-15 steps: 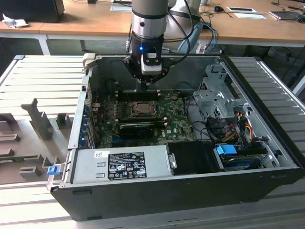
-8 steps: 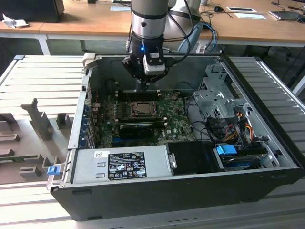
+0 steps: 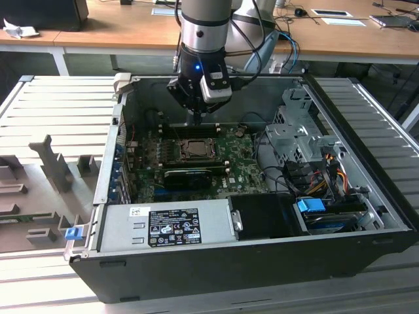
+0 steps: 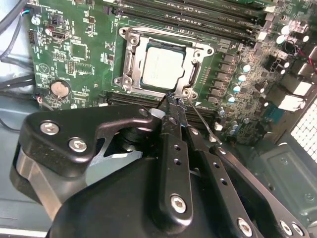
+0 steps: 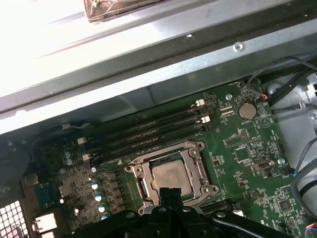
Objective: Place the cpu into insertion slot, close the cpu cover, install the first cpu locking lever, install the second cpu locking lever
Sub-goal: 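Install the first cpu locking lever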
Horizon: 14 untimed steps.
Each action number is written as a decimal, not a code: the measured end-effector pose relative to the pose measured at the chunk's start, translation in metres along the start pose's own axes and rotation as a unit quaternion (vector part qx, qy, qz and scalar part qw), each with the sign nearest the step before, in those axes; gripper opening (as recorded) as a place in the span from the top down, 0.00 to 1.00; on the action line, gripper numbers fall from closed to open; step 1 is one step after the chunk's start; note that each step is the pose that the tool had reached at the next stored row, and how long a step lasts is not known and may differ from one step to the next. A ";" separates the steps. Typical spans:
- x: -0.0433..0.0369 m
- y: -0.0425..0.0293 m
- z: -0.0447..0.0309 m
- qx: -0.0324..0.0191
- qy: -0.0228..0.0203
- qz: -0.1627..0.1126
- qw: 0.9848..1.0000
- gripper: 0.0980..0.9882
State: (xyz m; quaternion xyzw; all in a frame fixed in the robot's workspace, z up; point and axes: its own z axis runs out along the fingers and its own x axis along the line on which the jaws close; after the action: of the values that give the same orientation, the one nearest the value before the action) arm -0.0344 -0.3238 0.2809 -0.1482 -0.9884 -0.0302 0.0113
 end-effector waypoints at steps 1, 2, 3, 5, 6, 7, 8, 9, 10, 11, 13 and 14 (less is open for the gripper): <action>0.0000 0.0000 0.0000 0.000 0.000 -0.005 1.000 0.99; 0.0000 0.0000 0.0000 0.000 0.001 -0.009 1.000 0.99; 0.0000 0.0000 0.0000 0.000 0.001 -0.014 1.000 0.99; 0.0000 0.0000 0.0000 0.001 0.001 -0.020 1.000 0.99; 0.0000 0.0000 0.0000 0.001 0.001 -0.023 1.000 0.99; 0.0000 0.0000 0.0000 0.001 0.002 -0.027 1.000 0.99; 0.0000 0.0000 0.0000 0.001 0.002 -0.032 0.999 0.99; 0.0000 0.0000 0.0000 0.001 0.002 -0.037 0.999 0.99; 0.0000 0.0000 0.0000 0.001 0.002 -0.041 0.999 0.99; 0.0000 0.0000 0.0000 0.001 0.003 -0.045 0.999 0.99; 0.0000 0.0000 0.0000 0.002 0.003 -0.057 0.998 0.99; 0.0000 0.0000 0.0000 0.002 0.004 -0.063 0.998 0.99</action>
State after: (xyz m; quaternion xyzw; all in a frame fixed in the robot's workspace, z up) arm -0.0344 -0.3238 0.2808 -0.0850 -0.9959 -0.0295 0.0132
